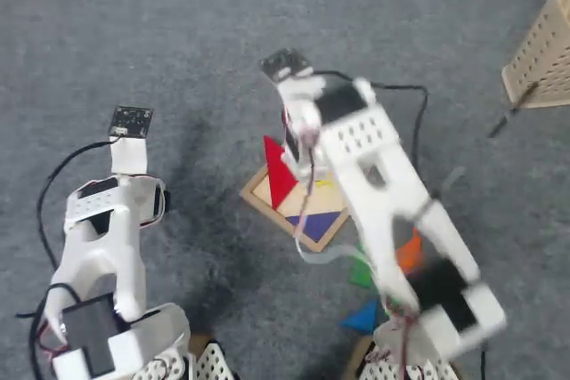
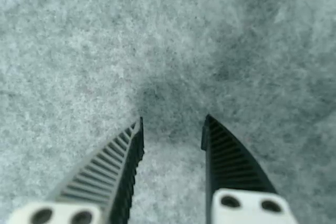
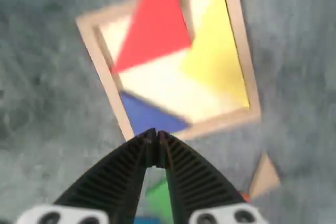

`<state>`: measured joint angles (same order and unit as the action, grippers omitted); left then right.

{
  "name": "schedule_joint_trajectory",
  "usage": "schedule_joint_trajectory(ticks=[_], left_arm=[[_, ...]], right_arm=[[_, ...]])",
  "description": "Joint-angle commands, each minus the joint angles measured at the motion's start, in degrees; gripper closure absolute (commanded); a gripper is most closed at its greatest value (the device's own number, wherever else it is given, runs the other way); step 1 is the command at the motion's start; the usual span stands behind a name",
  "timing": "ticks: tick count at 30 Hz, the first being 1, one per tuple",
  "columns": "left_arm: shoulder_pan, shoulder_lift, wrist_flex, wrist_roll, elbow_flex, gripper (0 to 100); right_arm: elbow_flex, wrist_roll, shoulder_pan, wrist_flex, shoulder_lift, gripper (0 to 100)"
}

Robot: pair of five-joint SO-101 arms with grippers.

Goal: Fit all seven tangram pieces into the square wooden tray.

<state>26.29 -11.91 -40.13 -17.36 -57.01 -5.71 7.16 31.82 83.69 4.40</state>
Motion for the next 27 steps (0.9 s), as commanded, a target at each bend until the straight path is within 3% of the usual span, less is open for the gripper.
schedule_joint_trajectory(ticks=[1,4,8,11,20,27], left_arm=[[-0.3,-2.6,1.1,-0.1,0.1,83],[-0.4,-3.1,1.2,-0.3,-0.6,83],[-0.4,-3.1,1.2,-0.4,-0.6,83],[-0.4,-3.1,1.2,-0.4,-0.6,83],[-0.4,-3.1,1.2,-0.5,-0.6,82],[-0.4,-3.1,1.2,-0.5,-0.6,82]], right_arm=[[-18.6,4.2,2.7,-20.4,14.5,99.0],[-25.1,6.1,4.3,-31.2,18.5,98.5],[-22.8,6.2,6.4,-36.3,11.9,86.9],[-15.9,6.1,8.2,-36.9,2.5,82.9],[10.5,5.7,8.9,-33.5,-25.6,87.5],[17.1,3.3,5.2,-31.5,-32.9,87.5]])
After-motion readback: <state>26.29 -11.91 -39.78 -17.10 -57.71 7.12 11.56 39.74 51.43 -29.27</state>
